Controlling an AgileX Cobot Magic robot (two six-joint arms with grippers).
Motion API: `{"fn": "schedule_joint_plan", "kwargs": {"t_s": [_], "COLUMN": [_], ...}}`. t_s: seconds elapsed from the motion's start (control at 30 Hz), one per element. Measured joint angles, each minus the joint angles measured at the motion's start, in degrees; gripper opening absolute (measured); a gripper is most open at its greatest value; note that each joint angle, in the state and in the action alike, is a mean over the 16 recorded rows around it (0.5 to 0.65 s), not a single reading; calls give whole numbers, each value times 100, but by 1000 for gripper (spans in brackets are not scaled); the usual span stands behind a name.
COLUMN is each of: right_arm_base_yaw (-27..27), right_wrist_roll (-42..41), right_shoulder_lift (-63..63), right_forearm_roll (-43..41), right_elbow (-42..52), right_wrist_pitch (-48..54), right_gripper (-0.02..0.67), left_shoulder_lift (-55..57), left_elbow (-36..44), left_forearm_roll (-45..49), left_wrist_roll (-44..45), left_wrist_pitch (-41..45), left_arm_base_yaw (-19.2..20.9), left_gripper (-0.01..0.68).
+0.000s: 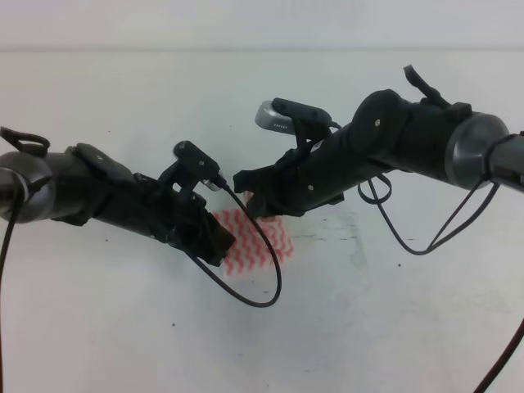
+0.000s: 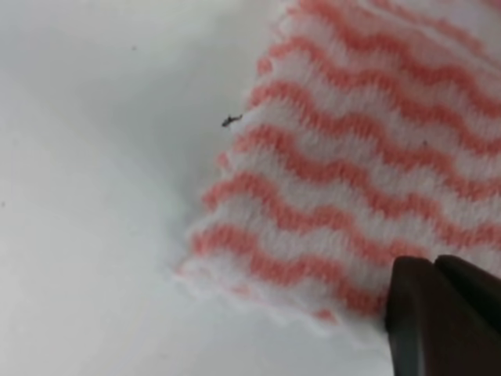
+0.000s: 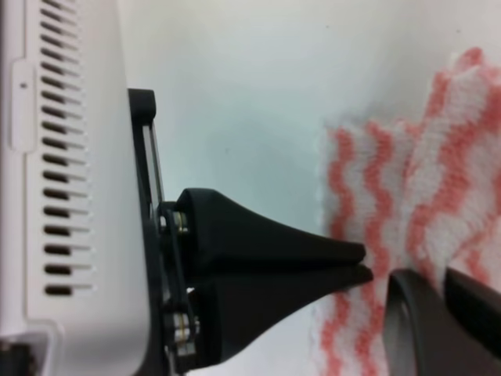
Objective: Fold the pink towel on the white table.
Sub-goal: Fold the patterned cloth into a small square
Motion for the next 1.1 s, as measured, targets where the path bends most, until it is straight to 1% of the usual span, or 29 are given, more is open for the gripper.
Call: {"fn": "schedule_joint_plan", "kwargs": {"t_s": [1.1], "right_arm_base_yaw": [74], "right_wrist_roll": [-107], "right_shoulder_lift": [111], "right_forearm_roll": [62], "right_elbow": [-6], "right_wrist_pitch": [56], "right_gripper": [-1], "left_shoulder_lift": [-4], "left_elbow": [-2], "left_forearm_roll": [-16], "left_wrist_roll": [11], "left_wrist_pitch": [0], "left_arm_base_yaw": [-2], "left_gripper": [0]}}
